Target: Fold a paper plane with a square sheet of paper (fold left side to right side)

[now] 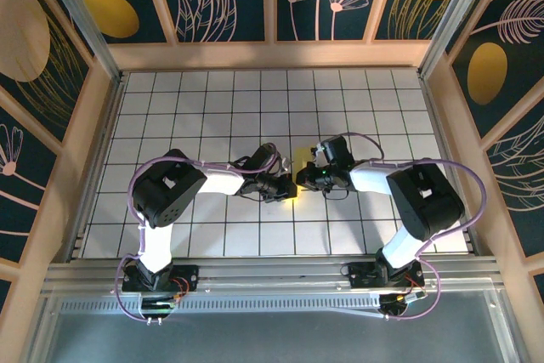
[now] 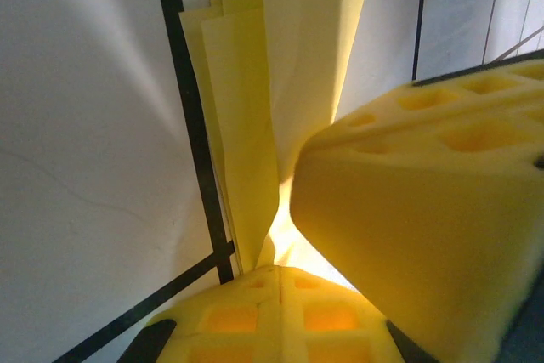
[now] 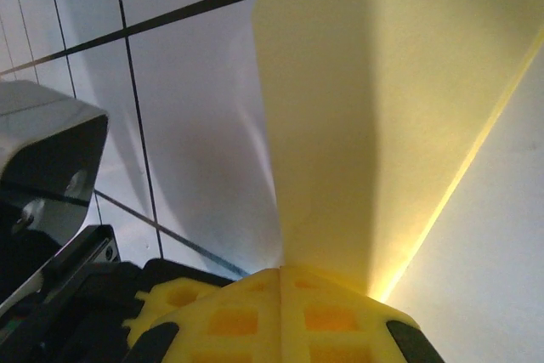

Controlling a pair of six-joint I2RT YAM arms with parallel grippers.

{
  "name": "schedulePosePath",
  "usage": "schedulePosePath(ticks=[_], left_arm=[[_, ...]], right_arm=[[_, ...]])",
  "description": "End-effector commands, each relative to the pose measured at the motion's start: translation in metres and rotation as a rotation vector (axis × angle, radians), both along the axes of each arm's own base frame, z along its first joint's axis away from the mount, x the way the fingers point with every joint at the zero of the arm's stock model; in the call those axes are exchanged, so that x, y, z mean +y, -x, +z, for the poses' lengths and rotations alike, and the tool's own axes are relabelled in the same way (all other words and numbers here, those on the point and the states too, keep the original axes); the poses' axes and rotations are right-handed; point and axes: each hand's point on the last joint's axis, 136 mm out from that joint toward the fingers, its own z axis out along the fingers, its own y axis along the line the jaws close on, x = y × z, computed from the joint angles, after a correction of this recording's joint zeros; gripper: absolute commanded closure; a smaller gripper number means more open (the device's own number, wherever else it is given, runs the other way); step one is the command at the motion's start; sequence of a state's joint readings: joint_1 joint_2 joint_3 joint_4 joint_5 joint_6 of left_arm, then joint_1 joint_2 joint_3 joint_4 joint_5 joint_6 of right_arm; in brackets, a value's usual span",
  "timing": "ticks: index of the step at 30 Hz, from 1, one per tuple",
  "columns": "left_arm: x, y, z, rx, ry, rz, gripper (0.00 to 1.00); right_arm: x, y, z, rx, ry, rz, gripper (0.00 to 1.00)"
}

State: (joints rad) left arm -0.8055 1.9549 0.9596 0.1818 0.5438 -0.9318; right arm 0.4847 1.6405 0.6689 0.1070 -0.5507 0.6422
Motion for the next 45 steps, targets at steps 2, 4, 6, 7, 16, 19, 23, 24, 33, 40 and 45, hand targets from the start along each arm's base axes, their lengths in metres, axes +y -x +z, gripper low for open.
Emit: schedulePosePath(ticks=[2,4,6,7,16,19,23,24,33,40,45], left_arm=[[0.023,0.015,-0.035,0.054,-0.146,0.007,1.00],[0.022,0.015,-0.034,0.052,-0.140,0.006,1.00],[0.021,0.015,-0.031,0.050,-0.129,0.008,1.00],[0.019,0.014,-0.029,0.047,-0.118,0.008,1.00],[-0.009,-0.007,0.036,-0.049,0.041,0.006,0.94],[-0.016,-0.010,0.058,-0.066,0.103,0.008,0.94],[-0.015,-0.003,0.064,-0.043,0.150,0.019,0.95],[-0.014,-0.001,0.062,-0.032,0.156,0.022,0.96],[-0.017,-0.001,0.046,0.009,0.176,0.040,1.00],[-0.016,0.000,0.029,0.030,0.149,0.045,1.00],[-0.010,0.001,0.014,0.038,0.105,0.052,1.00]], right_arm=[[0.003,0.006,-0.014,0.041,0.008,0.001,1.00],[0.000,0.008,-0.021,0.059,0.025,-0.003,1.00],[-0.004,0.013,-0.031,0.085,0.049,-0.006,1.00],[-0.006,0.015,-0.035,0.099,0.062,-0.008,1.00],[-0.024,0.037,-0.065,0.192,0.138,-0.015,1.00],[-0.025,0.039,-0.066,0.191,0.137,-0.017,1.00],[-0.025,0.039,-0.066,0.183,0.130,-0.014,1.00],[-0.024,0.038,-0.066,0.182,0.130,-0.012,1.00],[-0.024,0.038,-0.065,0.180,0.129,-0.006,1.00],[-0.024,0.038,-0.065,0.180,0.132,-0.004,1.00],[-0.024,0.037,-0.064,0.179,0.133,-0.004,1.00]])
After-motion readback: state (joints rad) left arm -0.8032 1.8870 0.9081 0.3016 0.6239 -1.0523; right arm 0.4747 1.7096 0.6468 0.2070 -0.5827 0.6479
